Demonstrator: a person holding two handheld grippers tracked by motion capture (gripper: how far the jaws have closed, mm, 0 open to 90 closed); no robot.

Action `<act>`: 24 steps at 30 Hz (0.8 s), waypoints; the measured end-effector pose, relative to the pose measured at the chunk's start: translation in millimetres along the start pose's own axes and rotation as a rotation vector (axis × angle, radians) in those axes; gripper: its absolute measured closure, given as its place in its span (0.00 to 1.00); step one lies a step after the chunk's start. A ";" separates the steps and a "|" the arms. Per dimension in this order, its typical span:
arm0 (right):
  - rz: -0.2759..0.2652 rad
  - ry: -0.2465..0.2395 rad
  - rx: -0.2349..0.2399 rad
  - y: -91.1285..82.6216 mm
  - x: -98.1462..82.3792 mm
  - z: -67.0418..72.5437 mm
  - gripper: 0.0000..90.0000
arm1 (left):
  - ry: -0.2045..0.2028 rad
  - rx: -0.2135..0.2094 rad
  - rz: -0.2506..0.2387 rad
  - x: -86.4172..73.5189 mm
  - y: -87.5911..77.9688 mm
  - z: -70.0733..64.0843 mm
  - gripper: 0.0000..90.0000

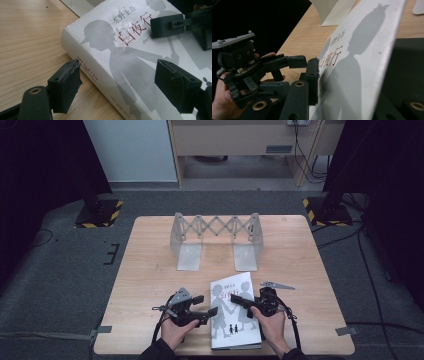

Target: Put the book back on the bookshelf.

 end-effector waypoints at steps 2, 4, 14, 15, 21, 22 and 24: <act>-0.001 0.006 0.012 -1.7 1.8 2.0 0.86 | -0.004 -0.009 -0.005 0.3 0.4 -0.8 0.22; -0.001 0.002 0.024 -3.8 3.3 4.4 0.88 | -0.007 -0.019 -0.008 0.8 0.8 -1.9 0.22; -0.035 -0.115 0.072 -17.6 12.3 25.9 0.92 | -0.026 -0.076 -0.039 4.1 4.8 -7.7 0.14; -0.040 -0.124 0.077 -18.9 13.2 26.8 0.92 | -0.025 -0.082 -0.041 4.5 5.1 -8.6 0.13; -0.062 -0.162 0.113 -24.4 15.7 33.2 0.92 | -0.033 -0.140 -0.016 -0.3 11.9 -14.3 0.00; -0.062 -0.162 0.113 -24.4 15.7 33.2 0.92 | -0.033 -0.140 -0.016 -0.3 11.9 -14.3 0.00; -0.067 -0.168 0.140 -26.2 15.6 36.0 0.92 | -0.040 -0.193 -0.001 -3.1 14.3 -19.6 0.00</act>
Point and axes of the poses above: each handheld gripper's, and its own axes: y roughly forward along the jaws, x roughly out of its top, z roughly to its left, the point moved 9 cm from there along y, roughly forward along the jaws, and after that the axes turned 6 degrees about -x, right-handed, at the moved point
